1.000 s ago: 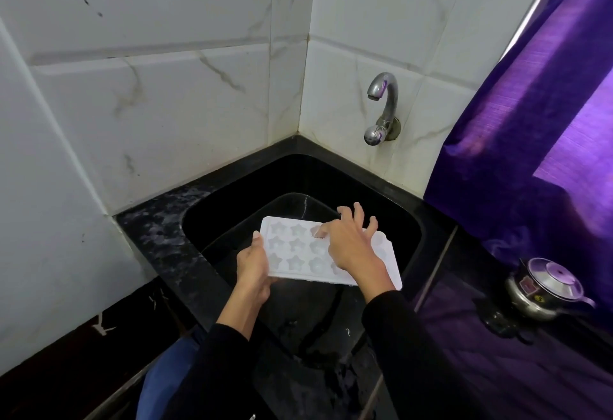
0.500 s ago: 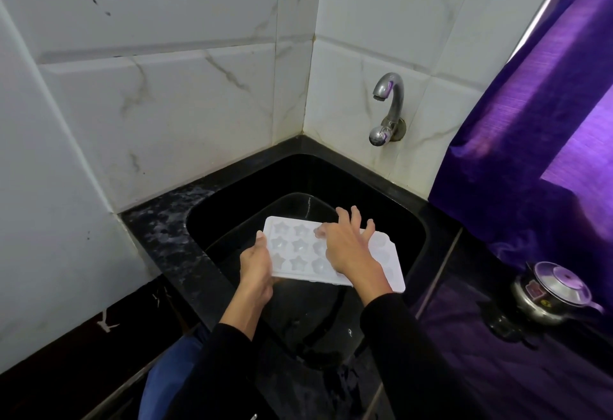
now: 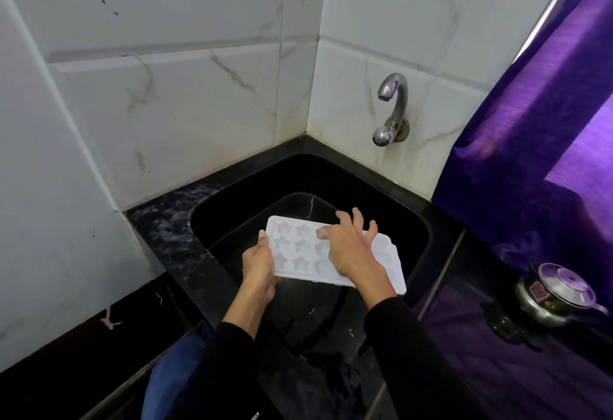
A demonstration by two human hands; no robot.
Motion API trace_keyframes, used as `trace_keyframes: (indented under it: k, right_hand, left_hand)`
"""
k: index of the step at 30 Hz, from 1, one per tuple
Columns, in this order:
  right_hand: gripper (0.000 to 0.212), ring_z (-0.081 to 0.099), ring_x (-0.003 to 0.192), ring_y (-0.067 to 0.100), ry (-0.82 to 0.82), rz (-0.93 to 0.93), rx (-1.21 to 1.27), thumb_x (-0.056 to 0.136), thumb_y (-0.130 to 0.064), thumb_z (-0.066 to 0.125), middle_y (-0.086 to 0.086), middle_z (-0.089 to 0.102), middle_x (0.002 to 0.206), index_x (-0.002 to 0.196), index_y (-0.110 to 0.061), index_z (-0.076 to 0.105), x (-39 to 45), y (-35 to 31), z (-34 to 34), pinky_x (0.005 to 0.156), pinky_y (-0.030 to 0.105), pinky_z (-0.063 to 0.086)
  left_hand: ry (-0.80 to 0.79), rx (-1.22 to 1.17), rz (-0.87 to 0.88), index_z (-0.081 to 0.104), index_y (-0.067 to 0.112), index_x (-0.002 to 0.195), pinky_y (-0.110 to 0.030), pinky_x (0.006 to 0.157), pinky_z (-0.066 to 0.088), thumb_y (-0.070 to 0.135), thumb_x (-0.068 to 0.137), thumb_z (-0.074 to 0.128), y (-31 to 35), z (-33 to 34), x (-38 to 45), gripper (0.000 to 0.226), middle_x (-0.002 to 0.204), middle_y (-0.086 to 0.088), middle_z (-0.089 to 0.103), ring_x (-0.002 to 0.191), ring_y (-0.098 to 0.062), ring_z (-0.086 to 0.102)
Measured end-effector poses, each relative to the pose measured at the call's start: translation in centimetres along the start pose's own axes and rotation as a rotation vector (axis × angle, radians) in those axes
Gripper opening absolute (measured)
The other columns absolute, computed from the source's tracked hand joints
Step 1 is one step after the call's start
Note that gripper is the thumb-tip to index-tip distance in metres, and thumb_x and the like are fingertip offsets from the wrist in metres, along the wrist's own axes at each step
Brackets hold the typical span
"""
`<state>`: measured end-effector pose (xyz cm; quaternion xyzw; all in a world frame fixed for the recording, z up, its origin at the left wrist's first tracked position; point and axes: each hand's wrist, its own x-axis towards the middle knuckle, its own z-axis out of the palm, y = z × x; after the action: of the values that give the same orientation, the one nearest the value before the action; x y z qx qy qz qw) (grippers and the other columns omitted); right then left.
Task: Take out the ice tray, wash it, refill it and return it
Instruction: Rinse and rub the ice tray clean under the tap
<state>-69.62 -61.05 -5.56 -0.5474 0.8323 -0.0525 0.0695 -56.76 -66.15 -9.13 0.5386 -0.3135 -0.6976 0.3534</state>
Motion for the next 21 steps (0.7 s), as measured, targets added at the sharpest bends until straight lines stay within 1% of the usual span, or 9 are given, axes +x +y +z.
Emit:
trace_keyframes:
  k: [4, 8, 12, 14, 16, 18, 21]
  right_hand:
    - [0.063, -0.003, 0.149, 0.035, 0.007, -0.001, 0.01, 0.084, 0.017, 0.05, 0.013, 0.022, 0.157, 0.128, -0.027, 0.059, -0.1, 0.3, 0.2, 0.116, 0.058, -0.007]
    - [0.063, -0.002, 0.149, 0.034, -0.026, 0.025, 0.05, 0.083, 0.017, 0.051, 0.012, 0.022, 0.156, 0.13, -0.026, 0.057, 0.1, 0.4, 0.2, 0.116, 0.058, -0.006]
    - [0.057, 0.004, 0.148, 0.029, 0.061, 0.012, 0.11, 0.083, 0.014, 0.049, 0.01, 0.026, 0.151, 0.127, -0.021, 0.048, 0.5, 0.1, -0.3, 0.118, 0.055, -0.003]
    - [0.054, 0.002, 0.148, 0.03, 0.059, -0.032, 0.124, 0.083, 0.013, 0.05, 0.01, 0.023, 0.152, 0.124, -0.023, 0.049, 0.7, -0.4, -0.4, 0.117, 0.055, -0.005]
    - [0.054, -0.004, 0.149, 0.032, 0.039, -0.059, 0.098, 0.086, 0.011, 0.054, 0.011, 0.016, 0.157, 0.125, -0.027, 0.053, 0.8, -0.9, -0.2, 0.116, 0.055, -0.008]
    - [0.059, -0.008, 0.149, 0.033, 0.012, -0.068, 0.071, 0.087, 0.01, 0.055, 0.012, 0.009, 0.161, 0.129, -0.031, 0.057, 0.9, -1.2, 0.2, 0.115, 0.057, -0.009]
    - [0.064, -0.007, 0.149, 0.034, -0.011, -0.077, 0.023, 0.086, 0.012, 0.055, 0.012, 0.009, 0.162, 0.133, -0.031, 0.056, 1.0, -1.7, 0.5, 0.116, 0.058, -0.007]
  left_hand:
    - [0.006, -0.004, -0.009, 0.058, 0.012, 0.09, -0.048, 0.084, 0.055, 0.041, 0.101, 0.035, -0.1, -0.1, 0.0, 0.039, 0.097, -0.013, 0.069, 0.088, -0.03, 0.067]
    - [0.012, 0.011, -0.024, 0.058, 0.013, 0.095, -0.048, 0.081, 0.056, 0.042, 0.101, 0.034, -0.4, 0.0, 0.1, 0.038, 0.097, -0.012, 0.069, 0.088, -0.03, 0.068]
    - [0.016, 0.009, -0.024, 0.058, 0.012, 0.095, -0.049, 0.08, 0.056, 0.042, 0.101, 0.034, -0.4, 0.1, 0.3, 0.039, 0.096, -0.013, 0.069, 0.088, -0.03, 0.068]
    - [0.019, 0.008, -0.019, 0.058, 0.011, 0.099, -0.047, 0.078, 0.056, 0.042, 0.101, 0.034, -0.4, 0.1, 0.3, 0.04, 0.096, -0.012, 0.069, 0.089, -0.03, 0.067]
    - [0.021, 0.002, -0.014, 0.058, 0.012, 0.096, -0.047, 0.079, 0.056, 0.041, 0.101, 0.034, -0.4, 0.2, 0.3, 0.038, 0.094, -0.012, 0.068, 0.089, -0.03, 0.067]
    - [0.016, 0.0, -0.012, 0.058, 0.013, 0.094, -0.049, 0.08, 0.056, 0.041, 0.101, 0.034, -0.4, 0.2, 0.2, 0.037, 0.095, -0.012, 0.069, 0.089, -0.031, 0.067]
    - [0.017, -0.004, -0.014, 0.058, 0.009, 0.102, -0.046, 0.075, 0.057, 0.041, 0.101, 0.035, -0.4, 0.3, 0.3, 0.039, 0.096, -0.013, 0.069, 0.086, -0.031, 0.068]
